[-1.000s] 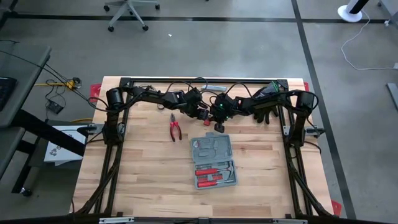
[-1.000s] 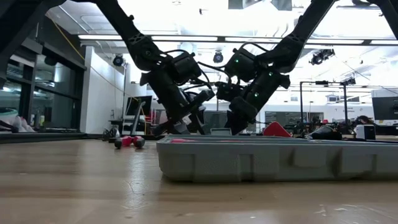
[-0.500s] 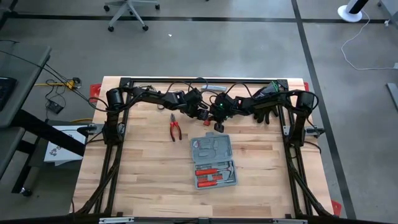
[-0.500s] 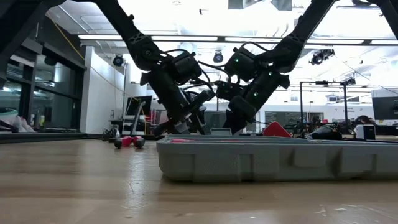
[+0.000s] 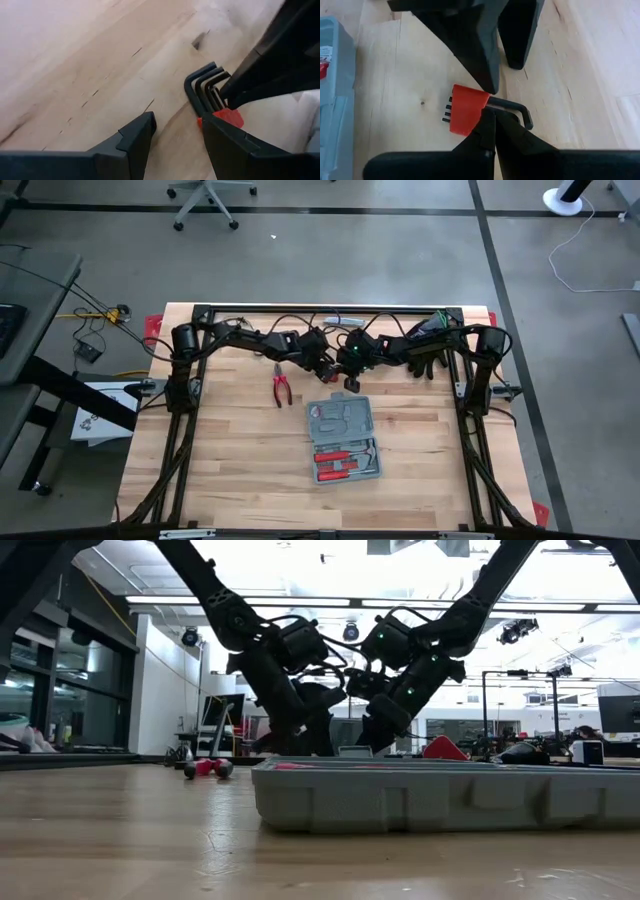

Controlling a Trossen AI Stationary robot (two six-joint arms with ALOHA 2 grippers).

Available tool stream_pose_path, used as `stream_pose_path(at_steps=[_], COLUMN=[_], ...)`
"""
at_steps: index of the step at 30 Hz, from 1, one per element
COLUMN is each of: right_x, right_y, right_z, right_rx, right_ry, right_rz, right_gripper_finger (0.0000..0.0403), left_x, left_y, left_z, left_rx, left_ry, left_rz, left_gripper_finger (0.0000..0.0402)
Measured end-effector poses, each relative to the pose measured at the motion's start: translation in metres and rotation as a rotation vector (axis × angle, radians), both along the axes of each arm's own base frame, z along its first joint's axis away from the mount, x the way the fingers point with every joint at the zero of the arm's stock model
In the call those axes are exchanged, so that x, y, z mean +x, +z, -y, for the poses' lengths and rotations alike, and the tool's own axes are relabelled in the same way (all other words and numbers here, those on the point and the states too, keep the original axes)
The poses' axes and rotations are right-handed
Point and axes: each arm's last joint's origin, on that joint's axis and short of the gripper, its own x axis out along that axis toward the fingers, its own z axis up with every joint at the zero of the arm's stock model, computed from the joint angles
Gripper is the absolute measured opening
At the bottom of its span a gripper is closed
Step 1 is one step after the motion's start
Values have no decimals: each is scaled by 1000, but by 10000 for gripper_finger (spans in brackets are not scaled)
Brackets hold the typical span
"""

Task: Prefit tool cases

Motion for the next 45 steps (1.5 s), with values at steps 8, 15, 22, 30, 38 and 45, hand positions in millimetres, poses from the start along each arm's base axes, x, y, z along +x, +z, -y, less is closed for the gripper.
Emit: stream_pose_path(at_steps=[8, 15, 22, 30, 38, 45], right_x=[0, 0, -3, -15, -8, -7], right_y=[0, 0, 1, 20, 9, 8], right_z=[0, 0, -1, -6, -23, -23], right_rx=[-2, -2, 14, 33, 15, -20], right_ry=[2, 3, -6, -26, -5, -39], right_rz=[1, 1, -27, -81, -124, -128], right_gripper_finger=[0, 0, 0, 0, 0, 0], left_x=[2, 2, 1, 1, -11, -40], left_y=[0, 0, 1, 4, -8, -19], left_z=[5, 5, 6, 9, 20, 16], left_rx=[26, 48, 25, -17, -95, -168], left_ry=[-15, 3, -79, -99, -113, -26], left_rz=[-7, -15, -4, 10, 62, 241], left_gripper_finger=[165, 165, 165, 165, 165, 165])
